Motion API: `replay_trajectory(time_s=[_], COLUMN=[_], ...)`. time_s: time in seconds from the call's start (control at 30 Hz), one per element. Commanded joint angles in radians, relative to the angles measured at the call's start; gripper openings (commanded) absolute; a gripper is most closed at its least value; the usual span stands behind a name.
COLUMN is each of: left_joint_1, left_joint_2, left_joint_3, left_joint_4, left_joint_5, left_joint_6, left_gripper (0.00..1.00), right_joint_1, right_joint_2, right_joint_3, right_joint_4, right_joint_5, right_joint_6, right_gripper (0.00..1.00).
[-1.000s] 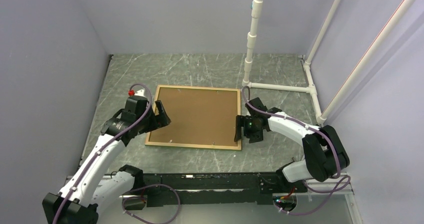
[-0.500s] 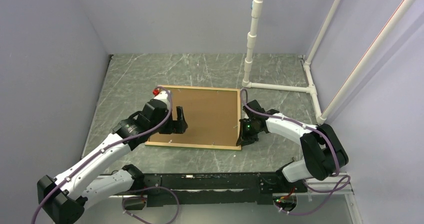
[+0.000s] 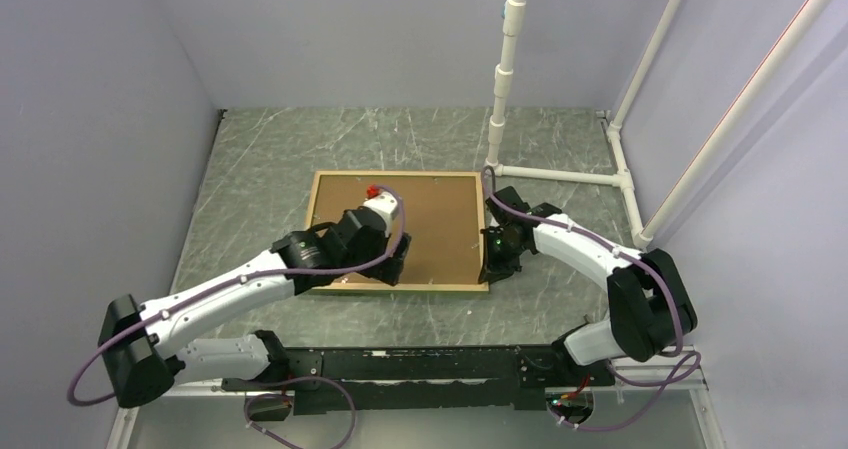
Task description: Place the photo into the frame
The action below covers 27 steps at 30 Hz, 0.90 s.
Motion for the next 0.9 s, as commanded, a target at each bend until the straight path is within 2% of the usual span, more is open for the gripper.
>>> replay_trajectory(time_s=[0.0,0.4,0.7,0.8,0.87], left_joint_1=[-0.092,-0.320,-0.388,-0.391,-0.390], left_joint_2=[0.070,0.296,0.422,0.476,0.505], left_joint_3=[0.110,0.246,0.272,0.297,0.317], left_joint_4=[-0.009,-0.067,-0.144,-0.159,-0.175], left_joint_5=[-0.105,-0.266,-0.461,-0.532,-0.575], left_joint_6=[0.095,0.278,0.250,0.234,0.225], left_gripper=[0.99,0.98,0.97,0.93,0.85], right_joint_1=[-0.016,-0.073,-0.106,-0.110,-0.112], right_joint_2=[-0.072,-0.102,-0.125,-0.125,-0.128], right_joint_3=[0.103,0.228,0.289,0.289,0.287], right_joint_4=[-0.067,-0.182,-0.248,-0.253,-0.252], right_joint_5=[-0.062,-0.252,-0.340,-0.370,-0.384], right_joint_6=[-0.028,-0.061,-0.080,-0.079,-0.073], right_gripper=[0.00,0.00,0.00,0.00,0.00])
